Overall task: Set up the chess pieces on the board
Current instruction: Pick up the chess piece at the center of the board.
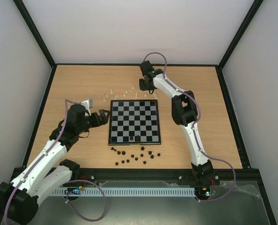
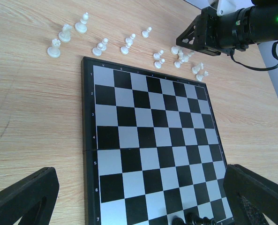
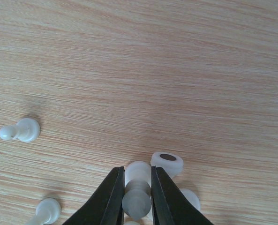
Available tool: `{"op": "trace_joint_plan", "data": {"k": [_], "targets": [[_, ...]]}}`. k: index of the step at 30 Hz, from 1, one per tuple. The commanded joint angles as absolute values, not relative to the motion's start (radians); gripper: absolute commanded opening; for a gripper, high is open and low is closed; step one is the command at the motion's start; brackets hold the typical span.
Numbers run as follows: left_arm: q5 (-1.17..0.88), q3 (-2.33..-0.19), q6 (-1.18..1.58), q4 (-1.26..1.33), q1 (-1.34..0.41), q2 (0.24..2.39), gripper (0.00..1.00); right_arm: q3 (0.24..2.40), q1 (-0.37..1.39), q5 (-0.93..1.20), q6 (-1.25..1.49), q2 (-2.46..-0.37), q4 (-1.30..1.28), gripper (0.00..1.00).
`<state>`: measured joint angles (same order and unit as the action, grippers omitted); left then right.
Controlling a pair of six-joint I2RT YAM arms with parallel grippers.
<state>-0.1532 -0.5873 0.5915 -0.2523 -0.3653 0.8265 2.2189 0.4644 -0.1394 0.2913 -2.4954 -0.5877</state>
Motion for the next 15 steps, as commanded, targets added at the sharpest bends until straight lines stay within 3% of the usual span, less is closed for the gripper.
{"op": "trace_joint_plan", "data": {"k": [1,7,15], "targets": [[-0.156,-0.572,0.597,-0.230,-0.364,0.830,0.99,2.258,0.470,-0.135,0.279,-2.516,-0.608,0.15],[-0.155,-0.574,0.598,-0.229,-0.364,0.829,0.99,2.253,0.472,-0.128,0.274,-2.489,-0.611,0.09],[-0.157,-0.578,0.601,-0.242,-0.364,0.804,0.99,2.186,0.516,-0.176,0.254,-2.392,-0.604,0.08]]}}
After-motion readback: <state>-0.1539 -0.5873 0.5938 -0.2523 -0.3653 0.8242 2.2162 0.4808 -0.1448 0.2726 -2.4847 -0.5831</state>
